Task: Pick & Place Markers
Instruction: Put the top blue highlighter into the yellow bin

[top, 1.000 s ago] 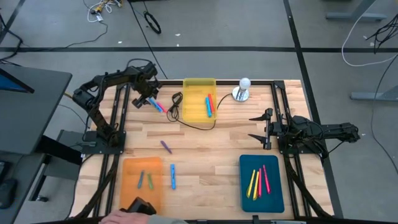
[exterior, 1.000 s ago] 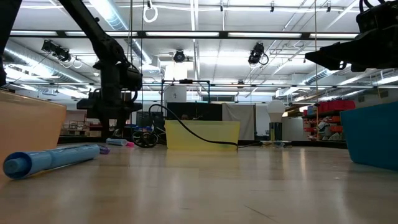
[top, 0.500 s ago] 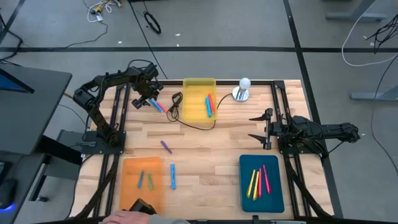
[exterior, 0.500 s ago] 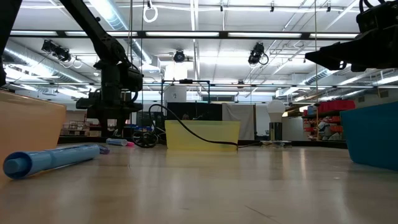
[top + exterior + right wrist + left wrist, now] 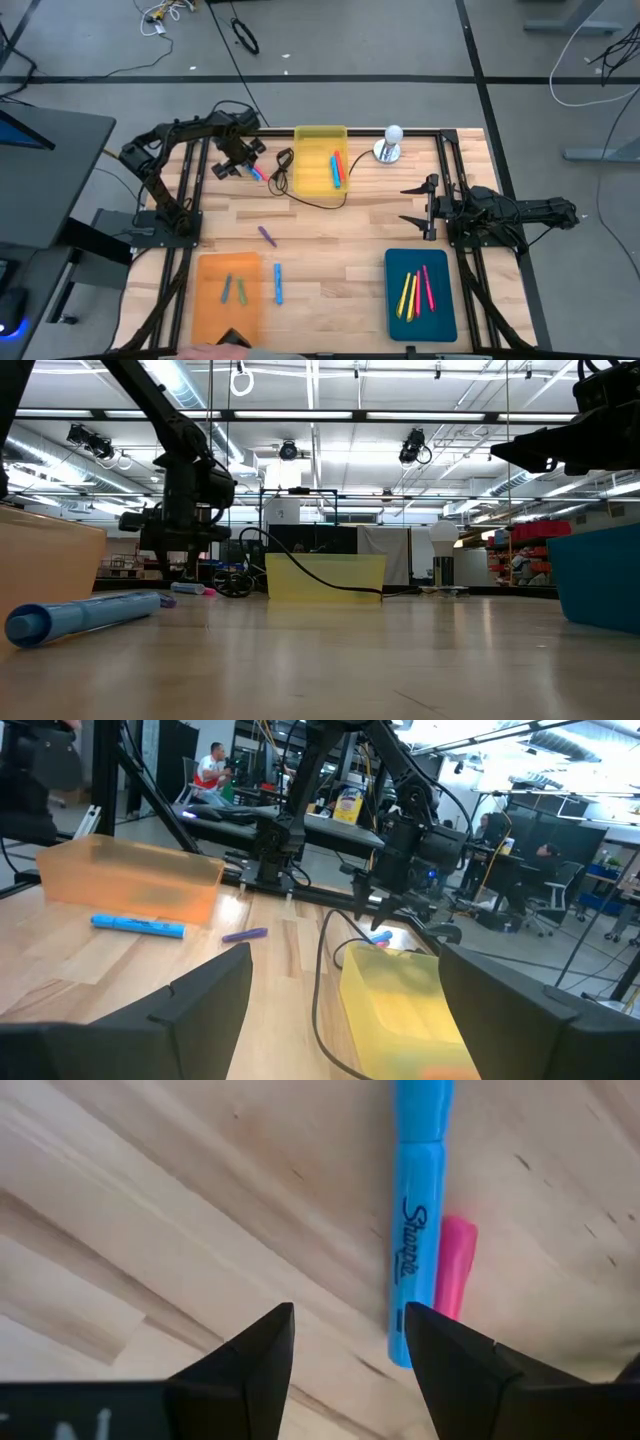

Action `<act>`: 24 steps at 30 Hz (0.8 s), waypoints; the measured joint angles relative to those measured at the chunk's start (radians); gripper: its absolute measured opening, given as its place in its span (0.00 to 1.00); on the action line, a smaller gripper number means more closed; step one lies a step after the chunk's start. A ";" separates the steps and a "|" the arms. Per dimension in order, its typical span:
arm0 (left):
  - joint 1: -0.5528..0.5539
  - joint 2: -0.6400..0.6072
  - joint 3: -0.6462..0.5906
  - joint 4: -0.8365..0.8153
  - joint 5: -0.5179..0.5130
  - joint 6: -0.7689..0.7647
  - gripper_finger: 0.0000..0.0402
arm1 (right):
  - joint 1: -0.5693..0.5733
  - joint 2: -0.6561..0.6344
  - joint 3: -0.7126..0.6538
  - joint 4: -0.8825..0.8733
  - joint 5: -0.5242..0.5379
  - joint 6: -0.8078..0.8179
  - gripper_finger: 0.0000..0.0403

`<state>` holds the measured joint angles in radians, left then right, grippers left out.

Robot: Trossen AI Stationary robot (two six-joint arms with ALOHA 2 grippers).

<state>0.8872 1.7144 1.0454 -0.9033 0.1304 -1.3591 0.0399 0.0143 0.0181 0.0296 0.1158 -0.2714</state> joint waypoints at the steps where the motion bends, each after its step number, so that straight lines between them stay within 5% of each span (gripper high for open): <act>1: -0.004 0.002 0.000 0.002 -0.007 -0.012 0.49 | 0.000 0.000 0.000 0.000 0.000 0.000 0.80; 18: -0.035 0.060 0.118 0.009 -0.112 -0.022 0.49 | 0.000 0.000 0.000 0.000 0.000 0.000 0.80; 24: -0.048 0.129 0.125 0.010 -0.073 -0.022 0.49 | 0.000 0.000 0.000 0.000 0.000 0.000 0.80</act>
<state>0.8392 1.8435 1.1703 -0.8932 0.0576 -1.3808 0.0399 0.0147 0.0181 0.0297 0.1154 -0.2712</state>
